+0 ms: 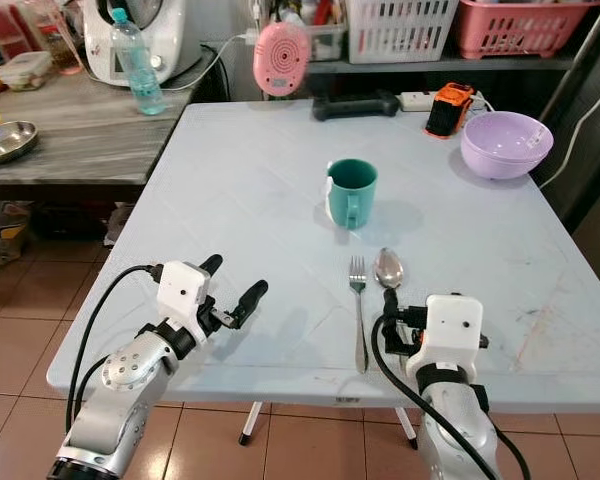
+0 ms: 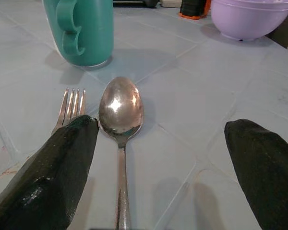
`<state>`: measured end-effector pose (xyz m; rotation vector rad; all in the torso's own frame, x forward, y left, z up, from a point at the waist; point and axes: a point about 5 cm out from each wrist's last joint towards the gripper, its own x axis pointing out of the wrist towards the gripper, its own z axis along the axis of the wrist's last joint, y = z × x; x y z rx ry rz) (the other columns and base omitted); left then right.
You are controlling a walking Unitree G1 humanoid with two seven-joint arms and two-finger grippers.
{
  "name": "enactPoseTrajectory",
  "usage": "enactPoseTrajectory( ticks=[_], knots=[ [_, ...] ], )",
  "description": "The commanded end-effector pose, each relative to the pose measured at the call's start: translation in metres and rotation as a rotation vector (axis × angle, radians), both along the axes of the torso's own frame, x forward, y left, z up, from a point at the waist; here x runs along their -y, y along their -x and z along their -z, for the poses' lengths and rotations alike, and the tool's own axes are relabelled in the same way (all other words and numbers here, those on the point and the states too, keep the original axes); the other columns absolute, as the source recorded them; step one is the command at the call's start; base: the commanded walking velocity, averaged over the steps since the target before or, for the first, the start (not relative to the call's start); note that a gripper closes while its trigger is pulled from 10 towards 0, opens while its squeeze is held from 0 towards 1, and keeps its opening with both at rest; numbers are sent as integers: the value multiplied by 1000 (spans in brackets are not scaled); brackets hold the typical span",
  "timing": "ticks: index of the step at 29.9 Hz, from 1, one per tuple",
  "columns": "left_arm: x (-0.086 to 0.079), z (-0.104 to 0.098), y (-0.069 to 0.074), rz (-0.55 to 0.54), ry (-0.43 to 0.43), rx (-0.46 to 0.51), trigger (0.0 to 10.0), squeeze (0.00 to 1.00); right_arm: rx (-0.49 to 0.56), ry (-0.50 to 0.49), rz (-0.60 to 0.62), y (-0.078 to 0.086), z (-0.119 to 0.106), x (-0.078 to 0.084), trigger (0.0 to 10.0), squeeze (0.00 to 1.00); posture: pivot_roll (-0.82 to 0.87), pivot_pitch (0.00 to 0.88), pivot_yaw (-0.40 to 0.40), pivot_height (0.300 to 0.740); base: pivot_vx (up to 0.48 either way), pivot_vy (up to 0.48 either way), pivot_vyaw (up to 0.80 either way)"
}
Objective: Setting the table
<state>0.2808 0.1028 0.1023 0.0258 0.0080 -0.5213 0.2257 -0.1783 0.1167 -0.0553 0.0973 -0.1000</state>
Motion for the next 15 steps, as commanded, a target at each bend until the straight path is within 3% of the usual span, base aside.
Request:
enactPoseTrajectory(
  ticks=[1,7,12,15],
  knots=[
    [-4,-1,-3,-26,-8,7,10000,0,3,-5,-16,2,-3,-2,10000,0,-209,62,71,740,0,0,-788],
    [-6,-2,-6,-78,-1,10,10000,0,-7,-1,-78,2,-2,-11,10000,0,-209,64,72,740,0,0,-783],
    [-4,-1,-3,-50,1,1,10000,0,-29,-19,-117,2,3,-19,10000,0,-203,66,70,740,0,0,-764],
    [-1,-2,0,-5,1,2,10000,0,-34,-20,-126,2,3,-20,10000,0,-202,66,71,740,0,0,0]
  ],
)
